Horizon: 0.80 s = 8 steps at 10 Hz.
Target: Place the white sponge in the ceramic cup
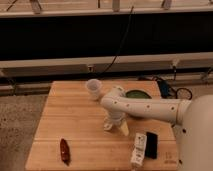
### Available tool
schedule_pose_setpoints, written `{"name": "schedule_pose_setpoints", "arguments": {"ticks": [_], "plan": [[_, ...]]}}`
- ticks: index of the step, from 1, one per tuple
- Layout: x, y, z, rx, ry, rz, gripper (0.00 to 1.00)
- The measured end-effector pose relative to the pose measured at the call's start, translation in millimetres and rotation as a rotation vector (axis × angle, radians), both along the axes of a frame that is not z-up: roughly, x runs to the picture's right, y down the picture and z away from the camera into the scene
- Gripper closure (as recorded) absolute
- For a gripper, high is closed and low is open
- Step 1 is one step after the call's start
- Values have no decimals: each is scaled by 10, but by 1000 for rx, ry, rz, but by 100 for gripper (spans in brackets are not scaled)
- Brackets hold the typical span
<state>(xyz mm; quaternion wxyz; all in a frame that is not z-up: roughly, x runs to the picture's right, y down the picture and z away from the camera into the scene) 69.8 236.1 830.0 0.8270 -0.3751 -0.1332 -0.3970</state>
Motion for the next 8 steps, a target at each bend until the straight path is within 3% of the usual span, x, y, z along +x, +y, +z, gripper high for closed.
{"name": "schedule_pose_setpoints", "arguments": {"ticks": [6,8], "plan": [[64,-245,-83,-6,-96,63,84],[-2,-333,-148,2,-128,60,99]]}}
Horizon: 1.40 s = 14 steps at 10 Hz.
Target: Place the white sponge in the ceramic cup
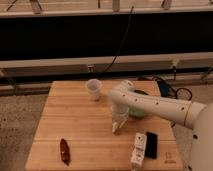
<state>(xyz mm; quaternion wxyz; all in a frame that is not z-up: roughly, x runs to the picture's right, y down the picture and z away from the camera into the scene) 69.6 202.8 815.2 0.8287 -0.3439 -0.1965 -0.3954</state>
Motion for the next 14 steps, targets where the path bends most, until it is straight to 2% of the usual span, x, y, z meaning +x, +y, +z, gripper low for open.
{"name": "schedule_pose_setpoints", "arguments": {"ticks": [4,6,12,14], "plan": [[-129,-330,-255,24,-43,-29,100],[-288,-650,-310,45,-61,-44,100],[-696,-1708,-155,139,-100,-29,100],[-794,-1920,-191,173,-104,-22,100]]}}
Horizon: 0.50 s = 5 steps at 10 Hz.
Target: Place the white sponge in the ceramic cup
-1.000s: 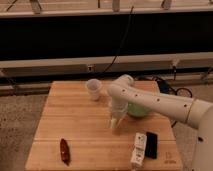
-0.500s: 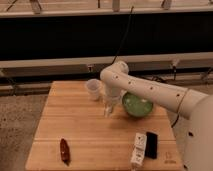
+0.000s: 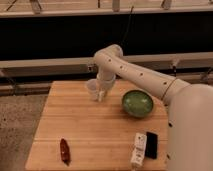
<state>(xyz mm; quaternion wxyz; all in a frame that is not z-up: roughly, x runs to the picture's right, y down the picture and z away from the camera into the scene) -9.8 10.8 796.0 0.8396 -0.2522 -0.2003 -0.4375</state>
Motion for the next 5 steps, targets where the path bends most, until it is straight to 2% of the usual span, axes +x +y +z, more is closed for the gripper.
{"name": "schedule_pose_setpoints", "arguments": {"ticks": [2,3,5], "plan": [[-91,-153,43,57,-2,39,99],[-123,-193,66,73,-3,52,95],[-184,-256,144,103,-8,86,76]]}}
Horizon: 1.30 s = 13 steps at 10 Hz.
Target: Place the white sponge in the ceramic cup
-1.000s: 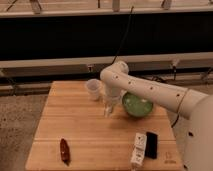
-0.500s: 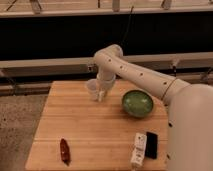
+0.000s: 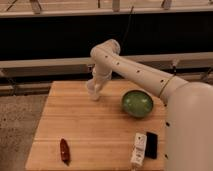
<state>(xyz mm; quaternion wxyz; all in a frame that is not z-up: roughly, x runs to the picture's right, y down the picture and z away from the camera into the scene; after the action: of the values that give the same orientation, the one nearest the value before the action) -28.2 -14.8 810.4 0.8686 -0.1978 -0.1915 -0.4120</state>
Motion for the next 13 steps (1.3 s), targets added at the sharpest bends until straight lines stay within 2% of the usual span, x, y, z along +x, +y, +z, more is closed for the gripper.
{"name": "schedule_pose_setpoints", "arguments": {"ticks": [2,3,6,8,13], "plan": [[-21,-58,114,18,-4,43,58],[-19,-88,198,24,-3,73,44],[29,-146,305,14,-13,141,22],[27,-211,326,8,-29,176,20],[-299,-256,327,-16,-107,202,20]]}}
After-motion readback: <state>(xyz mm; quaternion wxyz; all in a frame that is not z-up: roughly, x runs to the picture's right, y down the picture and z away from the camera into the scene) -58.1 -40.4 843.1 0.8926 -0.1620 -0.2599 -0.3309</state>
